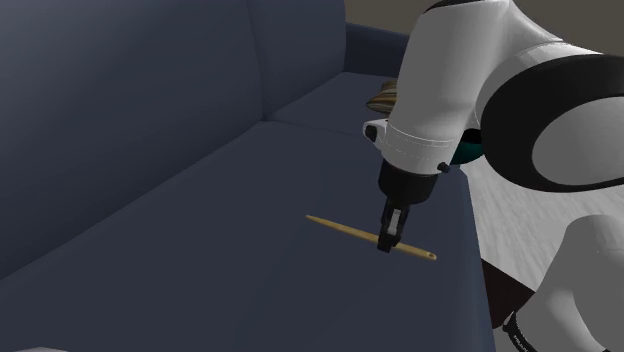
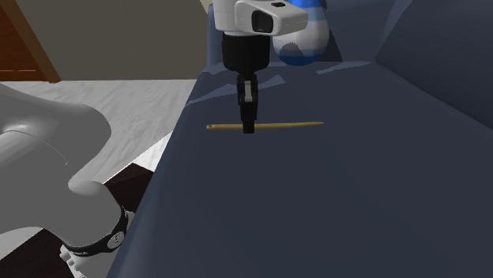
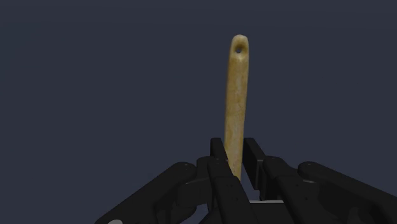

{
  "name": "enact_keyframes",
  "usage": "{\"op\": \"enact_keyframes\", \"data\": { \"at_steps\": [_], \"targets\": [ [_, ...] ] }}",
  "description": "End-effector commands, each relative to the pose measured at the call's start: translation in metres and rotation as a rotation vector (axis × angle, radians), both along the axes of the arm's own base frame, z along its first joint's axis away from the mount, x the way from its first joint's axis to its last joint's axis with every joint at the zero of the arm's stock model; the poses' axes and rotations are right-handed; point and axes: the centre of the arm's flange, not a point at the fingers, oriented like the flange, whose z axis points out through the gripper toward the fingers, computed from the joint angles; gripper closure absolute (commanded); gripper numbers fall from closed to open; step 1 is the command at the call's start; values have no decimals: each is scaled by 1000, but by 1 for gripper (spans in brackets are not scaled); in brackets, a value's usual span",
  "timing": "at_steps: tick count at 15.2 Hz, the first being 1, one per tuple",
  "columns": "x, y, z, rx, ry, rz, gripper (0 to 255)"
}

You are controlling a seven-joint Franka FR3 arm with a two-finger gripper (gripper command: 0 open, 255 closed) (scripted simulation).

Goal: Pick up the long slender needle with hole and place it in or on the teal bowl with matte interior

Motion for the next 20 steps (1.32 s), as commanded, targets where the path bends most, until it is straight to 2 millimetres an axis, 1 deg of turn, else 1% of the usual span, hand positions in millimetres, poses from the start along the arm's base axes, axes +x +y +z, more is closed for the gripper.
{"op": "enact_keyframes", "data": {
  "at_steps": [1,6,20],
  "targets": [
    [1,-1,-1,-4,3,-2,255],
    [1,-1,-2,-4,3,-2,255],
    [1,-1,72,-4,3,-2,255]
  ]
}}
